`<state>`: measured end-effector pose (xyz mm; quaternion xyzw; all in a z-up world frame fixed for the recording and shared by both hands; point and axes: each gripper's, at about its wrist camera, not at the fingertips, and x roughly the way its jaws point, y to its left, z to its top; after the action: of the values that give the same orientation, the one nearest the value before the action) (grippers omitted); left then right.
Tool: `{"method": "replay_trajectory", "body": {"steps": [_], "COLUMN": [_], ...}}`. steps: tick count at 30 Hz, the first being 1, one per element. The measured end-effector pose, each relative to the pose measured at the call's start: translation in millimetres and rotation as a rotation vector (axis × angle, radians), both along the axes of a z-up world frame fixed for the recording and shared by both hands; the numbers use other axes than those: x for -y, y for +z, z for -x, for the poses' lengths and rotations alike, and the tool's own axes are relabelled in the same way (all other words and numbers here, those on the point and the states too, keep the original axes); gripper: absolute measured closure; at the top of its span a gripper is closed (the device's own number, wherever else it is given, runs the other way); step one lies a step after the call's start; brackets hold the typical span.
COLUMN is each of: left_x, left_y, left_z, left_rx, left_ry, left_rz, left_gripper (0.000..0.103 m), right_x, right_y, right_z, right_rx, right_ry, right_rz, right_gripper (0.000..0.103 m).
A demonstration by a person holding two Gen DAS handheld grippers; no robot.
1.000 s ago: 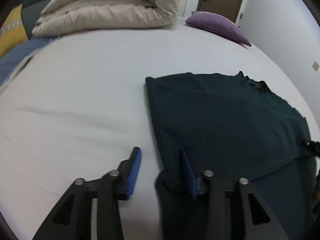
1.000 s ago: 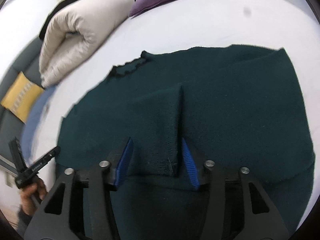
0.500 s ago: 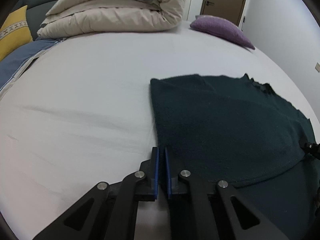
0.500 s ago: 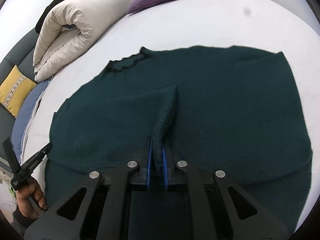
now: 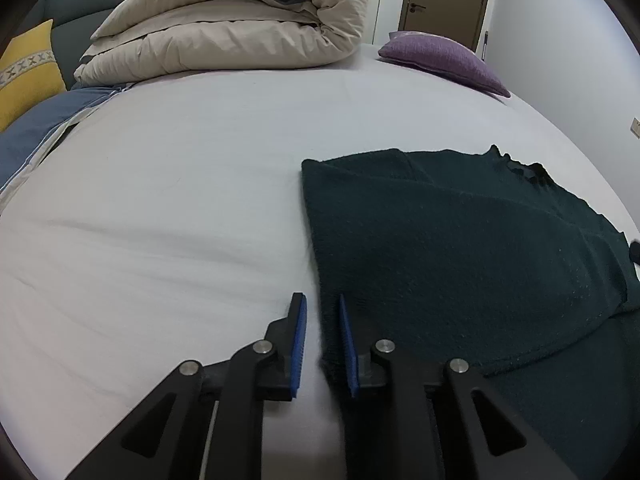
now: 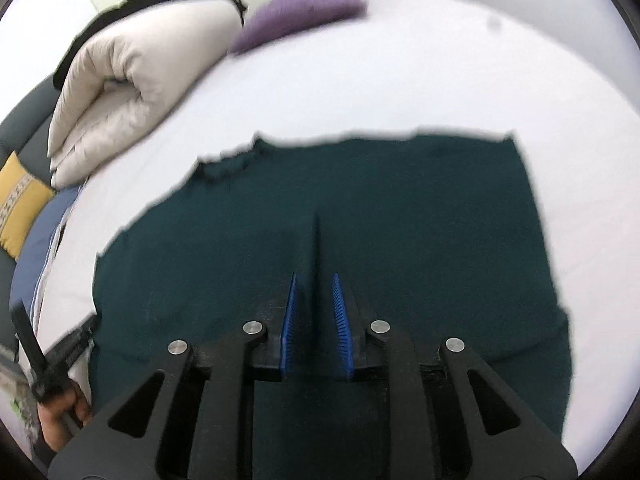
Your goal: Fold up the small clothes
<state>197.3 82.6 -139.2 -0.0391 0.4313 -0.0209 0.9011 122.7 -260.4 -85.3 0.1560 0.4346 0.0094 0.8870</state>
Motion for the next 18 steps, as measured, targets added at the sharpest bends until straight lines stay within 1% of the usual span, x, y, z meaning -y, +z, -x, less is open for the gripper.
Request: {"method": "replay_trajectory", "body": {"steps": [1,2,3,4,5,6,7,8,9,10,11,12,14,17,18], "left_x": [-0.4,-1.4,-3.0,-5.4,-8.3,-15.8,-22.2,-28.7,-37.8,-42.8,-47.0,-52.0,-55.1,-51.8,-48.6], "left_y": [-0.1,-0.2,0.3,0.6,0.9,2.6,4.0,5.7,9.3,12.1,15.1,19.8,26.2,37.2,39.5], "left_z": [0.0,0.0,0.3,0.3,0.0,-0.2,0.4,1.7,6.5,11.3,17.1,28.5,48.0,90.5,111.6], "left_rx": [0.003,0.004,0.005,0.006,0.005,0.003,-0.001,-0.004,-0.004,-0.002,-0.002,-0.004,-0.004,-0.007,-0.02], "left_ry": [0.002,0.004,0.008,0.01,0.012,0.014,0.017,0.027,0.059,0.077,0.09,0.092,0.073,0.018,-0.014], "left_rz": [0.0,0.006,0.015,0.029,0.046,0.089,0.119,0.141,0.145,0.141,0.14,0.155,0.176,0.197,0.214], "left_gripper": [0.081,0.08,0.076,0.068,0.064,0.056,0.045,0.04,0.035,0.035,0.035,0.035,0.035,0.035,0.035], "right_x": [-4.8,-14.3,-19.1,-21.1,-19.4,-15.3,-12.5,-7.3,-3.8,-0.2,4.0,9.0,22.0,34.3,37.7], "right_y": [1.5,-3.0,-13.6,-30.3,-48.8,-49.9,-47.2,-41.2,-37.0,-31.7,-24.5,-14.1,6.5,28.5,34.4], "right_z": [-1.5,-7.3,-13.7,-20.8,-25.4,-20.3,-16.5,-9.8,-4.1,2.8,12.2,26.0,55.5,98.8,116.2], "right_rx": [0.011,0.002,-0.032,-0.089,-0.125,-0.055,-0.032,-0.042,-0.047,-0.049,-0.051,-0.032,0.021,0.073,0.083], "right_ry": [0.025,0.065,0.086,0.099,0.118,0.132,0.136,0.116,0.099,0.08,0.051,0.027,0.015,-0.001,0.004], "right_rz": [0.0,0.016,0.023,0.03,0.027,0.015,0.004,-0.018,-0.032,-0.029,-0.002,0.019,-0.001,-0.032,-0.045], "right_gripper": [0.084,0.084,0.083,0.079,0.077,0.077,0.077,0.077,0.077,0.072,0.058,0.056,0.056,0.052,0.051]}}
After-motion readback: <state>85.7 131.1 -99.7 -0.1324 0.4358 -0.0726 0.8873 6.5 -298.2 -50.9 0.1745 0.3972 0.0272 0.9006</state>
